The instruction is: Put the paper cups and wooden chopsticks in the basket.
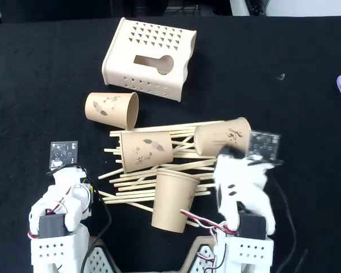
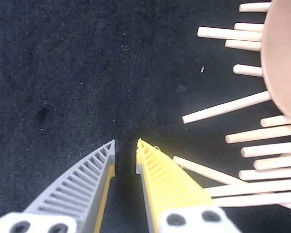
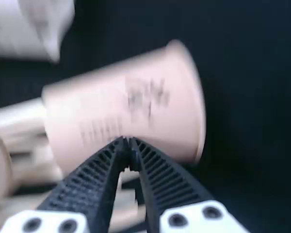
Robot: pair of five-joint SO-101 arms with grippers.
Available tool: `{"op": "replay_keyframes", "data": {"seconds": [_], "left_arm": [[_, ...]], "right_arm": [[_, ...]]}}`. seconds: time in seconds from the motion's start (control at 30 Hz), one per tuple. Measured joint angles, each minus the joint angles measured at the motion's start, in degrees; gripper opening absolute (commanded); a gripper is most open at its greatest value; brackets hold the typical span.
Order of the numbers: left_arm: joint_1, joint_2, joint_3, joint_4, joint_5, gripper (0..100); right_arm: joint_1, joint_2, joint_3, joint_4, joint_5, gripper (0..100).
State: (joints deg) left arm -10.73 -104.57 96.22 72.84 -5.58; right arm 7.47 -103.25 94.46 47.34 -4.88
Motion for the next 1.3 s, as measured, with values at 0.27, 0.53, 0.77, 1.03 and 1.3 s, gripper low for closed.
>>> {"op": "replay_keyframes", "data": {"seconds": [0.27,0.53,0.77,1.03,1.3], "left_arm": [[1.1,0.0,0.0,0.0,0.0,8],[1.1,0.0,-0.1,-1.3,-4.1,8],[-7.9,0.0,-7.9,-12.4,-21.8,13],[-21.3,-0.3,-22.7,-26.3,-8.3,26],[-14.4,19.7,-29.8,-34.3,-5.0,27]], "right_arm": [[2.8,0.0,-10.1,-8.8,14.6,4.1],[-0.6,0.0,-26.4,-3.6,16.4,24.4],[-7.5,0.0,-38.5,3.7,16.8,21.9],[-13.9,14.7,-52.7,3.9,16.4,22.0],[-14.7,44.3,-62.6,11.7,5.4,25.1]]}}
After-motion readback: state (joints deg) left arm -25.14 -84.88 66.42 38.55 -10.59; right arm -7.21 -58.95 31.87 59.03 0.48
